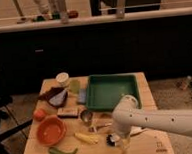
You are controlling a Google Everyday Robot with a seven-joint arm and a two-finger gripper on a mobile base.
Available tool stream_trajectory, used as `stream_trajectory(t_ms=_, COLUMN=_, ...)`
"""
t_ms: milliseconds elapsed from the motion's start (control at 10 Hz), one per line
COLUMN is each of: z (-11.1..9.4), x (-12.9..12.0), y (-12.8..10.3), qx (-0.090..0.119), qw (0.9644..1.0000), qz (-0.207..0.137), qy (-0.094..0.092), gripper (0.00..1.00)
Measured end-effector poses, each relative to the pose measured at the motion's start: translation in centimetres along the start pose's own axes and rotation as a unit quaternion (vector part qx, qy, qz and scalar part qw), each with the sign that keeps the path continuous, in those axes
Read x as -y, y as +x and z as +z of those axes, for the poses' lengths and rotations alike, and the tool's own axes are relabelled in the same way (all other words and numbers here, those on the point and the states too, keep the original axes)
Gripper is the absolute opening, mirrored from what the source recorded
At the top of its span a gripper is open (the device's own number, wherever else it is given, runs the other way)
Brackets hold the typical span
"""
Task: Place brush in red bowl
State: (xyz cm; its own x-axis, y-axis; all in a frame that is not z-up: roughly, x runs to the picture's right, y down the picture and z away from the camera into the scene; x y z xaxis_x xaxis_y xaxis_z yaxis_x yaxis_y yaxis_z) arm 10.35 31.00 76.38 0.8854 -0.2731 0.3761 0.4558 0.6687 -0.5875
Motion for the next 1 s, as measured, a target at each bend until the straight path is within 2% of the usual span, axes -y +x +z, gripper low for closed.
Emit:
stream_trajectory(t_ms=400, z=-0.7, x=-1.3, y=3.0, qx=-0.003, qw=0.9994, qz=0.035, qy=0.007, gripper=0.80)
stream_trajectory(t_ms=1000, z=-0.4, x=-2.1, y=4.9, qx=-0.004, qw=0.9978, qz=0.065, qy=0.009, gripper=0.80)
